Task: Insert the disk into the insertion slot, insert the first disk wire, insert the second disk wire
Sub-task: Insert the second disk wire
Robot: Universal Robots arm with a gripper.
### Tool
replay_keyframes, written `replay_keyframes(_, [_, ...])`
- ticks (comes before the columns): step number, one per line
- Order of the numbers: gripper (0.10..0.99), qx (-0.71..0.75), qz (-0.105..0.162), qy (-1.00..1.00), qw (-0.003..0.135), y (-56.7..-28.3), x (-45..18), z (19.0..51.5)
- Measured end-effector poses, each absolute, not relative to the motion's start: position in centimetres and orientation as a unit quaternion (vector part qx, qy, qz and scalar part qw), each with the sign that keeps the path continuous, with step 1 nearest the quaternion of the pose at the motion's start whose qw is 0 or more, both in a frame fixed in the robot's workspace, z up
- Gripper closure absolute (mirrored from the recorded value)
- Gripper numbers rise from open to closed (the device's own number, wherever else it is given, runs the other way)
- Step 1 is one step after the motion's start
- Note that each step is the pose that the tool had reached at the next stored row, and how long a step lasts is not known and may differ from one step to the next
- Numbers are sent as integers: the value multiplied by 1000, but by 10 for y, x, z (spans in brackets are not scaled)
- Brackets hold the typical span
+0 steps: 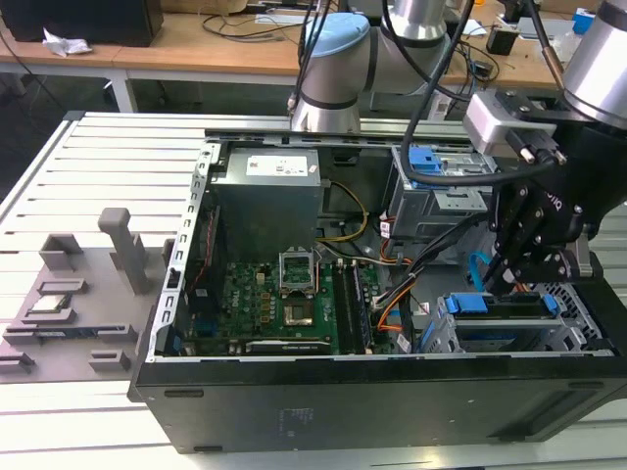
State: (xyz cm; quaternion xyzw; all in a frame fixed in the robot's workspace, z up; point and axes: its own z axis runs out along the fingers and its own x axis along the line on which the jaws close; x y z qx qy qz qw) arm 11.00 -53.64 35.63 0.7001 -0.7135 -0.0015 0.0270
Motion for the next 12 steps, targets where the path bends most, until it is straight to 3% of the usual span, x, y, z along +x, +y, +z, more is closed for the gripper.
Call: replay_keyframes(12, [925,701,-1,-713,27,-534,123,344])
